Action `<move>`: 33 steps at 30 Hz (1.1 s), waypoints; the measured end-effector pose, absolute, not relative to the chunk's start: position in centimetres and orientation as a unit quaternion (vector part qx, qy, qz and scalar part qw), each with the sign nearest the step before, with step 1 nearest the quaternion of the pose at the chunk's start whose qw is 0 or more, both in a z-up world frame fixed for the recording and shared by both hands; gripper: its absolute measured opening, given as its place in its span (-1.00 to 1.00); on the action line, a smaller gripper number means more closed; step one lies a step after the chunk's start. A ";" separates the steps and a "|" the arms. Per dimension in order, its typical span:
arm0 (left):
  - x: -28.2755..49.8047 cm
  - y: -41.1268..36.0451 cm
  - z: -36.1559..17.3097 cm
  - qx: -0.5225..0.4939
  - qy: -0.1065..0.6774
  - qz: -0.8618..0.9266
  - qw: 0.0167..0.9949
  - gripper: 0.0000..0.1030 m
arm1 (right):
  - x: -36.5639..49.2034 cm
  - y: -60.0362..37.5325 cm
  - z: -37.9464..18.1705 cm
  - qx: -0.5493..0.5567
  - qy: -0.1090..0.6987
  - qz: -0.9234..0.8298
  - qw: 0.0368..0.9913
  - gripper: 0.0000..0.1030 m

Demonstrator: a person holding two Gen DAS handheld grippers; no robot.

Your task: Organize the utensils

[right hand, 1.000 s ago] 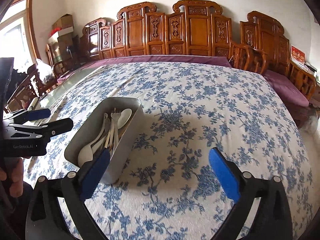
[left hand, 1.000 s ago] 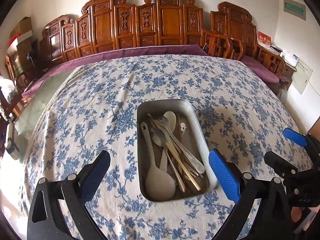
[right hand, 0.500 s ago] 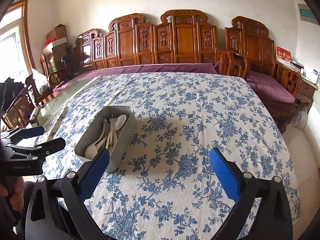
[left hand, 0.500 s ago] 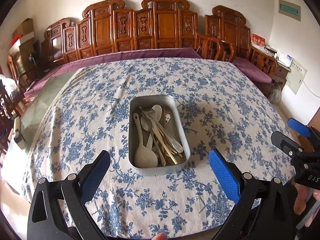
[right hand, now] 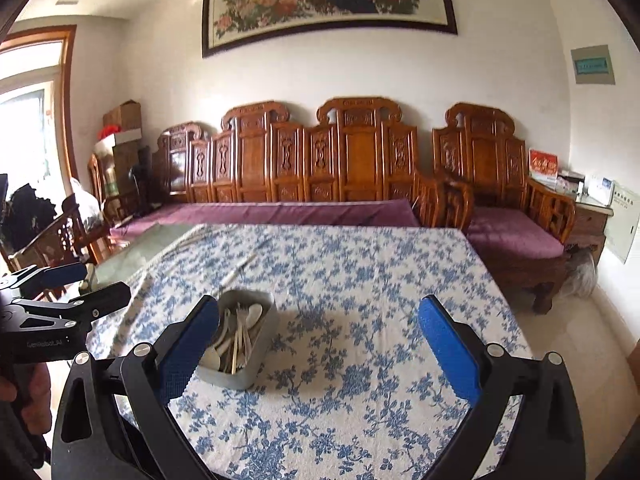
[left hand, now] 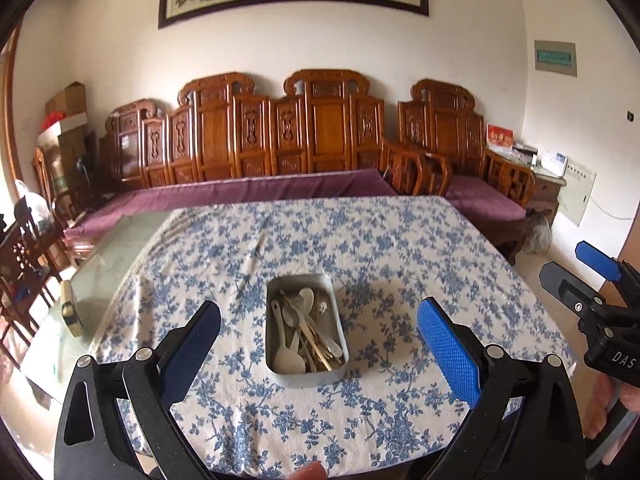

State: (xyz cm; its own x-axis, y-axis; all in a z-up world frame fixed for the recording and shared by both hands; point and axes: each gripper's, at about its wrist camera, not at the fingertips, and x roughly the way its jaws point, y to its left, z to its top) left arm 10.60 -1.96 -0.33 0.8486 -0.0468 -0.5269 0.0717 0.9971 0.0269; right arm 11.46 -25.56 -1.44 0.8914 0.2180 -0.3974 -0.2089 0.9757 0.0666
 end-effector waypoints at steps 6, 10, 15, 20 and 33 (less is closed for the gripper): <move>8.6 -1.9 1.7 0.016 0.251 -0.029 0.967 0.85 | 10.0 -26.3 0.3 0.016 0.181 0.105 0.978 0.95; 7.8 -1.8 2.4 0.013 0.241 -0.026 0.970 0.85 | 9.6 -26.3 0.7 0.017 0.177 0.101 0.979 0.95; 7.5 -1.6 2.4 0.012 0.236 -0.022 0.971 0.85 | 9.3 -26.6 0.8 0.019 0.175 0.100 0.979 0.95; 7.4 -1.7 2.3 0.014 0.235 -0.019 0.972 0.85 | 9.3 -26.7 0.8 0.017 0.176 0.099 0.979 0.95; 7.5 -1.6 2.0 0.010 0.239 -0.020 0.971 0.85 | 9.5 -26.4 0.7 0.013 0.179 0.097 0.979 0.95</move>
State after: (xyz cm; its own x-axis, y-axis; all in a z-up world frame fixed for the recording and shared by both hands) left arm 7.48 -1.63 2.03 0.8849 -0.0337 -0.4646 0.0434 0.9990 0.0102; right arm 9.47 -26.36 0.66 0.9170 0.1950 -0.3479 -0.1854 0.9808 0.0610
